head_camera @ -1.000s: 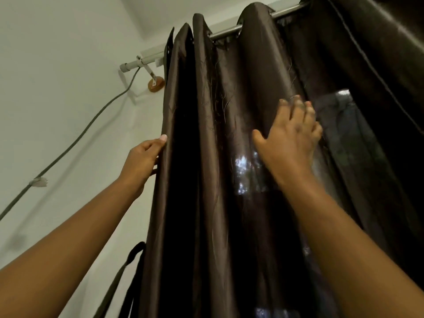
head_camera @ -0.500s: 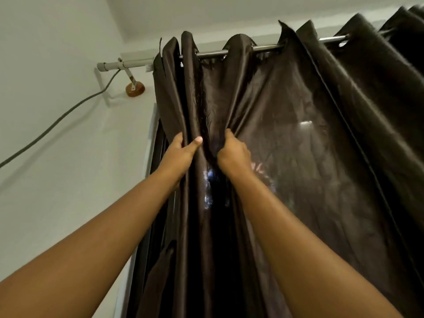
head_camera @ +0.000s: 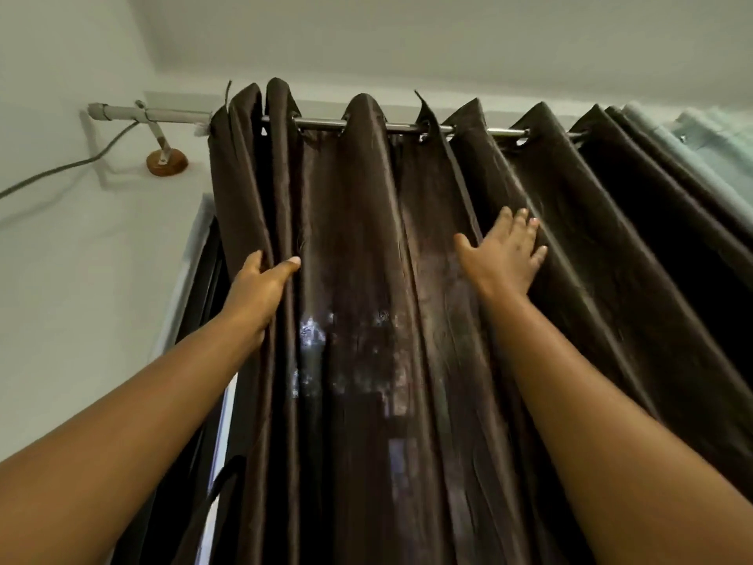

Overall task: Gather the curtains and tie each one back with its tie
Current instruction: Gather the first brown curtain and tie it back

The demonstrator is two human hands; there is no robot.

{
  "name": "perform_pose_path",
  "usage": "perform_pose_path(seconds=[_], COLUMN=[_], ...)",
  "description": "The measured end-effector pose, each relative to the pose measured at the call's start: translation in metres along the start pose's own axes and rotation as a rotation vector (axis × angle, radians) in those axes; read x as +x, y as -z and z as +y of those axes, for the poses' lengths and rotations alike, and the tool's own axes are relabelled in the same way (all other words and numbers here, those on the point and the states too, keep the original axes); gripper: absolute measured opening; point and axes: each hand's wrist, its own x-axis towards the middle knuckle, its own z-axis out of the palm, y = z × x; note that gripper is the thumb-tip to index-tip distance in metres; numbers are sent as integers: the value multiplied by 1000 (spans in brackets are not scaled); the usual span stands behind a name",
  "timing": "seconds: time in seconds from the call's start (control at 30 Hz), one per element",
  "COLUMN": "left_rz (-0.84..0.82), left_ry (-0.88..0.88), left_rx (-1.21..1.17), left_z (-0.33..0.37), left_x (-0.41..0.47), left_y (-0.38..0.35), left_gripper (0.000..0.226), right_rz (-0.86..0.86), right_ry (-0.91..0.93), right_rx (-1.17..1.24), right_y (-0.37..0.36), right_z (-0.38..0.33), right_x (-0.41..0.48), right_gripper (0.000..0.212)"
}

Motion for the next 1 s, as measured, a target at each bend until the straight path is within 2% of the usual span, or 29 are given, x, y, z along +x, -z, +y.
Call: perform_pose_path(seconds=[0.07,0.1,0.17,0.3,0.4,0.57,0.7,0.87,0.93,1.0], left_rz=[7,6,5,15,9,-22,-88,-152,-143,-105], left_ry=[-6,-2,9,6,4,18,22,25,6,-6], left_rx=[13,21,39,143,173,112,26,-195,-217,-230], left_z=[2,3,3,4,4,10,15,19,20,21], left_x=[-2,-3,-6,-7,-4,-5,-9,-17,-17,-16], left_y=[-4,-7,-12,-12,-7,-7,-4,-5,-11,-9], left_gripper=[79,83,89,72,58,55,48,33,41,47], right_rz=[-202,-289,-370,-318,-267,-378,-564,-682,-747,-775], right_ry=[-148,-175,-161,-193,-129,141,81,92,164,209], right_rx=[113,169,133,16,71,374,870,1072,1091,1059], right_y=[-3,-8,-20,-35,-37,-49,-66,-87,-92,-94], right_z=[13,16,18,21,23,-16,-63,-112,-139,-162], right_x=[16,19,18,12,12,-6,-31,-62,-79,-93], right_gripper=[83,82,73,49,36,39,41,30,25,30])
